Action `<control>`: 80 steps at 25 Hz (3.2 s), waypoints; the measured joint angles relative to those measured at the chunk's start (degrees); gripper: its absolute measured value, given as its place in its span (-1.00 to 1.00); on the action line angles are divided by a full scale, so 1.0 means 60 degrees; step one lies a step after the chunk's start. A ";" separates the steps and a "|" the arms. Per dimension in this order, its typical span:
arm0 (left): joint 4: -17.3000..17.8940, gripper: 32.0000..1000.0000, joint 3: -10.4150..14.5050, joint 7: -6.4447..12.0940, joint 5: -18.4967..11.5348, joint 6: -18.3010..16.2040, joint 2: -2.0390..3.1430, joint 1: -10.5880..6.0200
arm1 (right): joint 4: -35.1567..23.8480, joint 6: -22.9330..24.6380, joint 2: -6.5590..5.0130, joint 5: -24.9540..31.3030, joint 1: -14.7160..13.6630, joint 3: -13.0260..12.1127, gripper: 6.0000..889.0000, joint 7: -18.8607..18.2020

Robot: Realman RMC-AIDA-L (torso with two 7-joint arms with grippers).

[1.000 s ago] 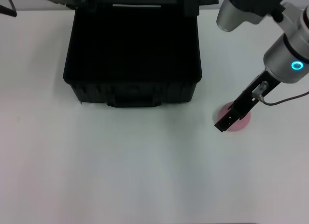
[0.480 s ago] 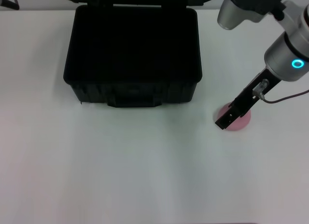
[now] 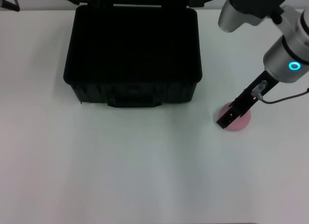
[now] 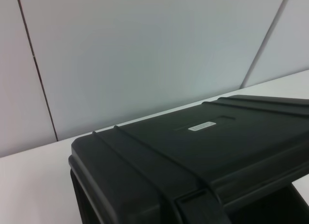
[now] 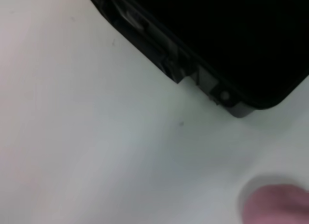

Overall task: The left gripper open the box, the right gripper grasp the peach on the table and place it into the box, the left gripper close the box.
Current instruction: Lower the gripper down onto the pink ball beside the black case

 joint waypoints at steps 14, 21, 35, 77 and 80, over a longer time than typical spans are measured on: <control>0.0016 -0.29 0.0050 0.0000 -0.0016 -0.0017 -0.0016 -0.0026 | 0.1186 -0.1288 0.0000 -0.0896 0.0159 -0.0078 0.90 -0.0199; 0.0016 -0.28 0.0055 0.0000 -0.0016 -0.0018 -0.0015 -0.0066 | 0.1778 -0.1650 0.0000 -0.0982 0.0282 -0.0094 0.89 -0.0229; 0.0000 -0.28 0.0077 0.0000 -0.0016 -0.0018 -0.0022 -0.0106 | 0.2825 -0.2618 0.0000 -0.0980 0.0447 -0.0097 0.80 -0.0350; -0.0059 -0.27 0.0107 -0.0001 -0.0015 -0.0027 -0.0044 -0.0242 | 0.4422 -0.3818 0.0043 -0.0883 0.0694 -0.0096 0.78 -0.0430; -0.0059 -0.27 0.0107 -0.0001 -0.0013 -0.0030 -0.0044 -0.0242 | 0.4429 -0.3818 0.0043 -0.0899 0.0695 -0.0072 0.73 -0.0412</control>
